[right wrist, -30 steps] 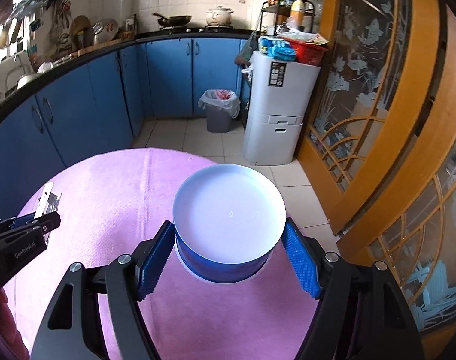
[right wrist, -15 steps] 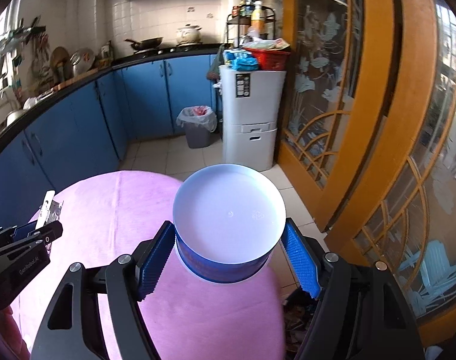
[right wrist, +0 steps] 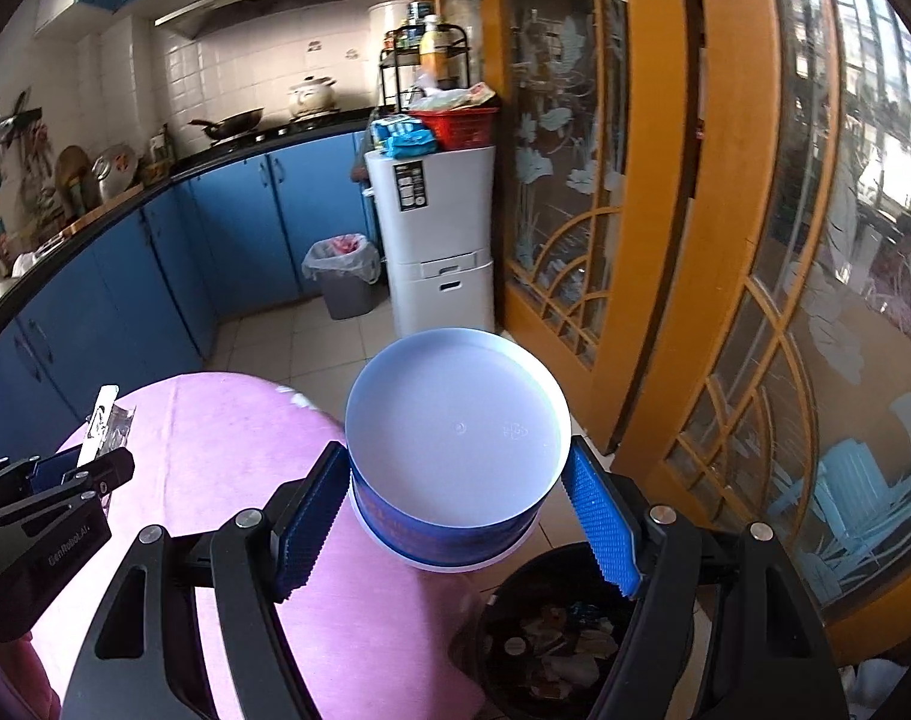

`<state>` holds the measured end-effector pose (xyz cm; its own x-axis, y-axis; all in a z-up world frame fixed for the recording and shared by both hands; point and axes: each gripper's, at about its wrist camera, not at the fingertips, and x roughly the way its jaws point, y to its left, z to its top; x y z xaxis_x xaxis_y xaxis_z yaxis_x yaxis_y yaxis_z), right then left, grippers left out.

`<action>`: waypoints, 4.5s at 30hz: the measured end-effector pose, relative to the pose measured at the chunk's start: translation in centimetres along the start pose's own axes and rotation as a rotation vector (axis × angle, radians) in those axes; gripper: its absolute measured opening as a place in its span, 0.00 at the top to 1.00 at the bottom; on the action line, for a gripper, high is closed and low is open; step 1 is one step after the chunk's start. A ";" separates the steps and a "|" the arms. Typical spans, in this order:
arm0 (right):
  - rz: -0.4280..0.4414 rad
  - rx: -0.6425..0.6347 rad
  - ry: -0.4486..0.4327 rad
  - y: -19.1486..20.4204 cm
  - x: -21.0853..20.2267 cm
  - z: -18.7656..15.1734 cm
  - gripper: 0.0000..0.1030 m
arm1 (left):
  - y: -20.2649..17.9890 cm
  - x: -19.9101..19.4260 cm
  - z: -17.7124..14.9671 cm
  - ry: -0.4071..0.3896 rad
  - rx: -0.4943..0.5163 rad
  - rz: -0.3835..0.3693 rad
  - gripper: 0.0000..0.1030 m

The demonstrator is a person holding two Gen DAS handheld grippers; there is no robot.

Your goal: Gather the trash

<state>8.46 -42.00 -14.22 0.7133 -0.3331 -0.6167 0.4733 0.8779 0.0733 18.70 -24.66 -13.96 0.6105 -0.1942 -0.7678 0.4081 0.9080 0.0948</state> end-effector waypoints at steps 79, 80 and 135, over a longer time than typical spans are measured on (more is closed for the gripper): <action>-0.207 0.332 0.200 -21.3 4.1 -7.6 0.12 | -23.4 2.9 -2.0 0.073 0.335 -0.161 0.04; -0.207 0.332 0.200 -21.3 4.1 -7.6 0.12 | -23.4 2.9 -2.0 0.074 0.335 -0.163 0.04; -0.199 0.336 0.195 -20.8 4.2 -7.3 0.12 | -24.2 2.8 -2.2 0.070 0.348 -0.168 0.04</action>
<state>-2.18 -59.11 -24.06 0.4954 -0.3844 -0.7789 0.7563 0.6320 0.1691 8.97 -46.39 -19.81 0.4731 -0.2929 -0.8309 0.7114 0.6834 0.1642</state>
